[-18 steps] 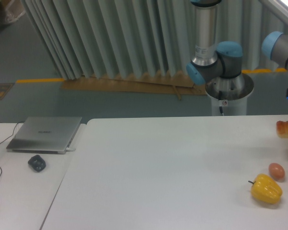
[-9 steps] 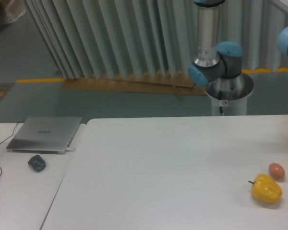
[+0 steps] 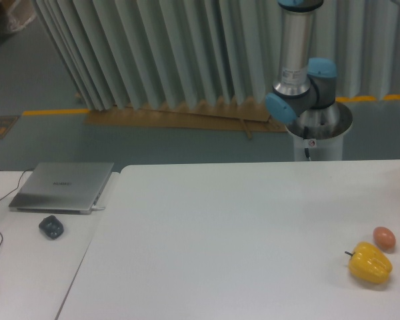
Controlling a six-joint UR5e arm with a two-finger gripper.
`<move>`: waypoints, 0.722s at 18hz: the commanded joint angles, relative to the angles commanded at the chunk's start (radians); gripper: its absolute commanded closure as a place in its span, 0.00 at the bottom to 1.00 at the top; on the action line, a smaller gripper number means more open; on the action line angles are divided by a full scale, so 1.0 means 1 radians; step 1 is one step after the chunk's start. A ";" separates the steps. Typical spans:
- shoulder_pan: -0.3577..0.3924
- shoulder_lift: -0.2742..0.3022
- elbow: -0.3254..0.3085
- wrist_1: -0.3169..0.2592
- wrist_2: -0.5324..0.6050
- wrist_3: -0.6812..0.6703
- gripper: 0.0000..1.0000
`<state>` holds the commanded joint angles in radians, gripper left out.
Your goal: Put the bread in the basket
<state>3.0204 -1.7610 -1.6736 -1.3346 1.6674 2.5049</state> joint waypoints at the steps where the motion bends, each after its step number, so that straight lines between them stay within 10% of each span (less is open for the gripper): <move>1: 0.005 -0.008 0.008 0.015 0.002 0.018 0.73; 9: 0.025 -0.055 0.018 0.072 0.003 0.081 0.72; 13: 0.023 -0.055 0.018 0.074 0.003 0.081 0.43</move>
<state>3.0434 -1.8162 -1.6551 -1.2609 1.6705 2.5863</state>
